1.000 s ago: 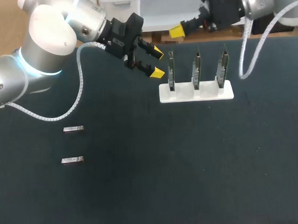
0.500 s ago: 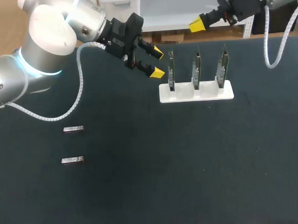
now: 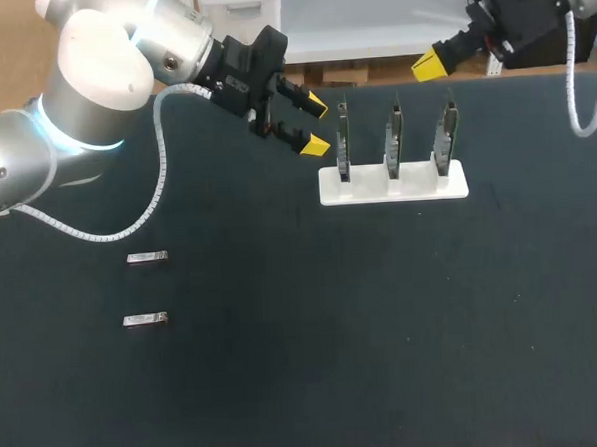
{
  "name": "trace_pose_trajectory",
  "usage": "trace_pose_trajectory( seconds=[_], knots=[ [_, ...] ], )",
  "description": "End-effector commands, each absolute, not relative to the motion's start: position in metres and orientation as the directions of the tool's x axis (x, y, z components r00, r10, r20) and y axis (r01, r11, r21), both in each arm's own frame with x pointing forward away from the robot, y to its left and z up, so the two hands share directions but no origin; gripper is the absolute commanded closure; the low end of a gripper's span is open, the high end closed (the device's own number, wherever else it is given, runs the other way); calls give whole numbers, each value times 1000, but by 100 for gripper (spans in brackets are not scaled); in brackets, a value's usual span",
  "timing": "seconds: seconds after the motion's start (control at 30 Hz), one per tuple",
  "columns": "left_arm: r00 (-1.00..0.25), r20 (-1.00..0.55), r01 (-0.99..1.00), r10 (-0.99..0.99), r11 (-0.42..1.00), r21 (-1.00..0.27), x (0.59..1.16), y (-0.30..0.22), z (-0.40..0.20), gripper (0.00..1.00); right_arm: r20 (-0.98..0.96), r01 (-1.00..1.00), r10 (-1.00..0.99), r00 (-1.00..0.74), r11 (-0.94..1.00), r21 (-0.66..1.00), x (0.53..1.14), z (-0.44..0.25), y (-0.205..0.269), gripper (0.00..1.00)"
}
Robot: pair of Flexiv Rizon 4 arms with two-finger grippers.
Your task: Pick up the optical module with the left hand, and insert it into the network port with the right hand.
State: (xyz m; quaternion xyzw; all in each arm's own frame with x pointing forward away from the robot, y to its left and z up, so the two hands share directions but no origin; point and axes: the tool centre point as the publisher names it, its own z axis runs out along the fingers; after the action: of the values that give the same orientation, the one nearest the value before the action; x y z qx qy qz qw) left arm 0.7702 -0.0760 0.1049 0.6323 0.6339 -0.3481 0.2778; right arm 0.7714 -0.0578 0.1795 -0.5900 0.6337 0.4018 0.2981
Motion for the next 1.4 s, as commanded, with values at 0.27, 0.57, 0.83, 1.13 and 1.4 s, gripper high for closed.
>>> trace_pose_trajectory(
  seconds=[0.27, 0.57, 0.83, 1.13, 1.4],
  knots=[
    [-47, -790, 995, 611, -41, -91, 770, -76, 105, 0, -828, -984, -541, -144, -7, 176, 761, 162, -63, 100],
    [-47, -790, 995, 611, -41, -91, 770, -76, 105, 0, -818, -980, -551, -163, -7, 201, 761, 151, -63, 100],
    [-47, -790, 995, 611, -41, -91, 770, -76, 105, 0, -805, -984, -574, -150, 11, 176, 766, 146, -60, 100],
    [-47, -790, 995, 611, -41, -91, 770, -76, 105, 0, -808, -985, -569, -153, 19, 173, 769, 145, -56, 100],
    [-47, -790, 995, 611, -41, -91, 770, -76, 105, 0, -810, -984, -565, -158, 25, 175, 769, 144, -54, 100]
  ],
)
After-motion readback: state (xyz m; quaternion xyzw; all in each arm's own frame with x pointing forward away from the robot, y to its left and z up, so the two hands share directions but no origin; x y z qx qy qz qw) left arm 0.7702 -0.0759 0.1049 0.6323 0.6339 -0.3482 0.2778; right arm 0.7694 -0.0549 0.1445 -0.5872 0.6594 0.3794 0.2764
